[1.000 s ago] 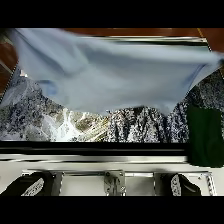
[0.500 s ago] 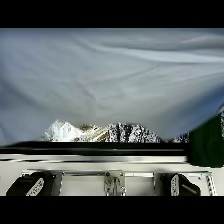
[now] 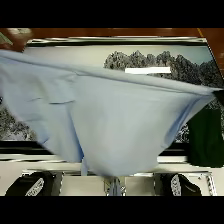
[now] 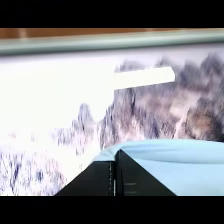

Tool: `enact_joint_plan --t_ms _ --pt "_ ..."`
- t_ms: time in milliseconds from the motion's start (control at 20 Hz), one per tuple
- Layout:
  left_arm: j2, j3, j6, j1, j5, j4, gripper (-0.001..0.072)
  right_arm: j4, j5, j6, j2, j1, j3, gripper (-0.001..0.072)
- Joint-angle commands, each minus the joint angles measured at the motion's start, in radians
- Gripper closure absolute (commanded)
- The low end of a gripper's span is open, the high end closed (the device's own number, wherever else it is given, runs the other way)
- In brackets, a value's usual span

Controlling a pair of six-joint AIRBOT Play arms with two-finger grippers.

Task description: Fold the shirts.

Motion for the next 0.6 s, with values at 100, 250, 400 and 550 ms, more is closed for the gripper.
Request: enact_joint_plan --t_ms 100,250,400,550 --pt "-0.273 -0.237 -0.006 0.016 0.245 0.047 0.0673 0.092 -0.445 -0.085 -0.219 0.000 -0.365 0.0639" --pt "-0.460 -0.222 -0.010 0.032 0.332 -0.005 0.0672 0.209 -0.692 -0.180 -0.369 0.090 -0.359 0.0639" --pt "-0.576 -0.219 -0.010 0.032 0.401 -0.151 0.0672 0.200 -1.015 -0.227 -0.504 0.281 -0.359 0.0639" --pt "-0.631 -0.219 -0.010 0.032 0.484 -0.232 0.0672 0.201 -1.270 -0.230 -0.626 0.421 -0.359 0.0638"
